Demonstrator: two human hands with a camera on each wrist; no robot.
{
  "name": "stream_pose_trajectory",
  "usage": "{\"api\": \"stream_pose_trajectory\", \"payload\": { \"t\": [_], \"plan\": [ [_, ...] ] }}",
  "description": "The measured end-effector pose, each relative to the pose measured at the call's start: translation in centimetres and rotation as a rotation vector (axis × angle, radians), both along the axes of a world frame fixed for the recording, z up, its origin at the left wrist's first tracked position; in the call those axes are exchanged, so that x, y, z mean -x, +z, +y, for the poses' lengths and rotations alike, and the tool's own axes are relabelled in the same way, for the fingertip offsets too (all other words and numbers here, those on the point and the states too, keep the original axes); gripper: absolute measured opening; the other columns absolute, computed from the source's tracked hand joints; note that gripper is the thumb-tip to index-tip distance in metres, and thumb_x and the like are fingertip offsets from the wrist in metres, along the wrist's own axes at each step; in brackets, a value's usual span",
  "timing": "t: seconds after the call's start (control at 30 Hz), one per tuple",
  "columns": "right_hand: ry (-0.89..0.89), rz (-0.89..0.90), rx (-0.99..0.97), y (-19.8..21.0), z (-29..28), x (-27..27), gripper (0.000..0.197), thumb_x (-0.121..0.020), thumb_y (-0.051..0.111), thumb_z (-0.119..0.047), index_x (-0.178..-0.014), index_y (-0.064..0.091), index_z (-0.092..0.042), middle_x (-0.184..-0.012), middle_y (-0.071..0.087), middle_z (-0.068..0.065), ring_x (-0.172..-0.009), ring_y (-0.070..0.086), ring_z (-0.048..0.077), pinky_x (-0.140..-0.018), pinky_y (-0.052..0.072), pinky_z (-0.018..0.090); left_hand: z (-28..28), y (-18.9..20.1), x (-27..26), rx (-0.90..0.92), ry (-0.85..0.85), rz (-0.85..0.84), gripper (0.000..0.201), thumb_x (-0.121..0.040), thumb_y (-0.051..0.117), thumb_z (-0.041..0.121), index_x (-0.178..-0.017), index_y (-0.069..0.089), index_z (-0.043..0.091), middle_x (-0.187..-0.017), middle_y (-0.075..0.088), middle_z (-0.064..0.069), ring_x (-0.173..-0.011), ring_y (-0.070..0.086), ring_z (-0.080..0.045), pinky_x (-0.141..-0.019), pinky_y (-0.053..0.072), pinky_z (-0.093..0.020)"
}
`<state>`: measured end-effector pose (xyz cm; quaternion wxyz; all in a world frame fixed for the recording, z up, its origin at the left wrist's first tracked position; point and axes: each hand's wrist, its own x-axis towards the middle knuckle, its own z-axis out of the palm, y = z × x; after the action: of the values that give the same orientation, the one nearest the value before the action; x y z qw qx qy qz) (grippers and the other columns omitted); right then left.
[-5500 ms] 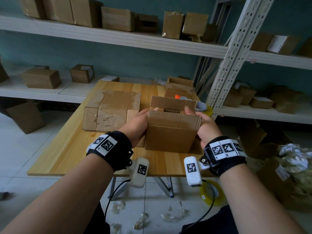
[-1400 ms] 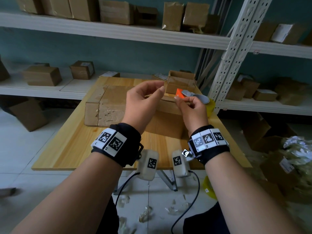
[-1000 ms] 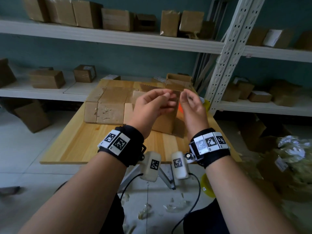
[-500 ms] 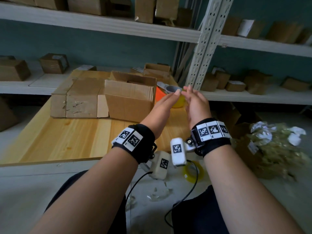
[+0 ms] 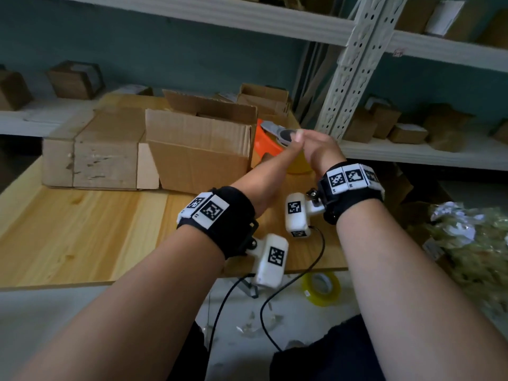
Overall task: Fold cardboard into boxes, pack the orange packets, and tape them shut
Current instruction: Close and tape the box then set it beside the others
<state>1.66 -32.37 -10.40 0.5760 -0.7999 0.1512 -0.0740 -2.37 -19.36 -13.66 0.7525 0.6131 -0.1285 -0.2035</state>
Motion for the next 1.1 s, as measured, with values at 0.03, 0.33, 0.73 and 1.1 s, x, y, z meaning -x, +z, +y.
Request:
{"api": "stream_pose_trajectory", "payload": {
  "t": [0.03, 0.33, 0.73, 1.1],
  "plan": [
    [0.015, 0.015, 0.057, -0.2, 0.2, -0.6, 0.043, -0.096, 0.074, -0.032, -0.136, 0.069, -0.018, -0.135, 0.068, 0.005, -0.126, 0.06, 0.025, -0.112, 0.046, 0.042, 0.1, 0.0, -0.1, -0.006, -0.009, 0.007, 0.104, -0.072, 0.06, 0.095, -0.159, 0.04, 0.041, -0.164, 0.047, 0.004, -0.154, 0.039, -0.017, -0.129, 0.024, -0.05],
    [0.11, 0.258, 0.697, 0.2, -0.2, 1.2, 0.071, -0.073, 0.078, -0.066, -0.132, 0.069, -0.028, -0.139, 0.064, 0.007, -0.132, 0.055, 0.034, -0.106, 0.046, 0.046, 1.7, 0.9, 0.7, -0.12, 0.001, -0.017, 0.079, -0.103, 0.03, 0.076, -0.159, 0.043, 0.022, -0.152, 0.06, -0.008, -0.137, 0.059, -0.017, -0.116, 0.045, -0.034],
    [-0.137, 0.287, 0.849, 0.8, 0.0, 7.8, 0.075, -0.084, 0.05, -0.086, -0.117, 0.075, -0.023, -0.138, 0.049, 0.017, -0.127, 0.045, 0.041, -0.107, 0.04, 0.046, 1.9, 1.6, 4.2, 0.025, -0.052, -0.069, 0.116, -0.082, 0.063, 0.086, -0.164, 0.025, 0.013, -0.153, 0.056, -0.019, -0.14, 0.058, -0.026, -0.122, 0.041, -0.048],
    [-0.101, -0.043, 0.138, 2.1, 0.5, 12.7, 0.052, -0.105, 0.041, -0.056, -0.102, 0.072, -0.013, -0.108, 0.072, 0.013, -0.099, 0.066, 0.031, -0.088, 0.047, 0.041, 4.1, 2.9, 7.6, 0.059, 0.064, -0.08, 0.039, -0.096, 0.068, 0.052, -0.108, 0.053, 0.018, -0.11, 0.064, -0.005, -0.107, 0.066, -0.022, -0.106, 0.053, -0.048]
  ]
}}
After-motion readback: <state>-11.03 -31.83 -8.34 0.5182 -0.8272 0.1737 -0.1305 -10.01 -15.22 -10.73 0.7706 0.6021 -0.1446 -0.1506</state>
